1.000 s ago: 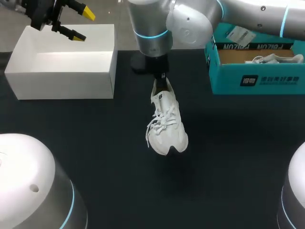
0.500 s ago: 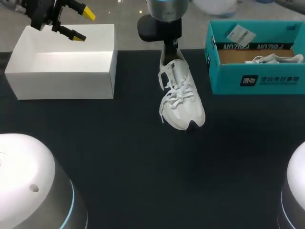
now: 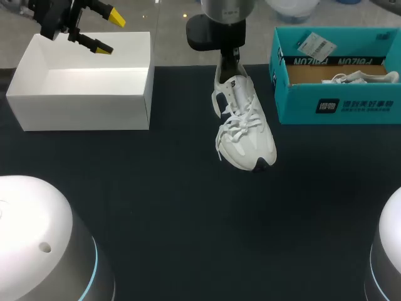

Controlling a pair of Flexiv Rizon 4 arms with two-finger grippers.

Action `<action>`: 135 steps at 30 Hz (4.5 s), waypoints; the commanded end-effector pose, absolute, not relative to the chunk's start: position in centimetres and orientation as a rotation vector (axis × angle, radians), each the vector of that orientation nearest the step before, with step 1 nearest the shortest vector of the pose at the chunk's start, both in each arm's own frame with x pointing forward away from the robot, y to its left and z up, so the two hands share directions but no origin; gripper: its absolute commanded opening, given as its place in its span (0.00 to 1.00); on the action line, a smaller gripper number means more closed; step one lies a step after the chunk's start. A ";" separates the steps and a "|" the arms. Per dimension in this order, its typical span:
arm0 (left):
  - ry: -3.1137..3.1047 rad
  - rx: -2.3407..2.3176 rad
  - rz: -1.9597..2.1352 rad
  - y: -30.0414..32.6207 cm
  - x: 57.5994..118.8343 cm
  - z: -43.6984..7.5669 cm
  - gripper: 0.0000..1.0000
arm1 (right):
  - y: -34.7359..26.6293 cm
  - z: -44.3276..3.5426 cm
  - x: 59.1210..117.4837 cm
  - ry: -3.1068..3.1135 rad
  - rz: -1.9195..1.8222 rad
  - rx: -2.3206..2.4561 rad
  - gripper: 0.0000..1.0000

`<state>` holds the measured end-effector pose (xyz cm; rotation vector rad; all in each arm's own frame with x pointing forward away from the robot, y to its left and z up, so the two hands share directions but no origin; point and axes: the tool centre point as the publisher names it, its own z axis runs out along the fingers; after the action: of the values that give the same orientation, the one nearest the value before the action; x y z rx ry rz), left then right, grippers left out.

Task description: Take the shoe out of the shoebox, open the shoe tongue, remove and reinsert the insole, then place the shoe into the shoebox

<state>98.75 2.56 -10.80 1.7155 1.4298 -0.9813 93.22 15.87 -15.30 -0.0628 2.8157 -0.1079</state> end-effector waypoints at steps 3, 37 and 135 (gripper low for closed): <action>1.431 1.719 -0.979 2.6 98.7 -10.8 1.00 | 13.1 -14.8 93.0 2.793 -0.036 -0.121 0.00; 1.431 1.719 -0.979 2.6 98.7 -10.8 1.00 | -3.1 -12.0 98.0 2.764 -0.010 0.045 0.00; 1.431 1.719 -0.979 2.6 98.7 -10.8 1.00 | -31.9 -13.4 123.0 2.034 -0.201 1.913 0.00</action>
<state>98.75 2.56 -10.80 1.7155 1.4298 -0.9813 122.63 -32.33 -13.65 1.0813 2.5021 -0.1016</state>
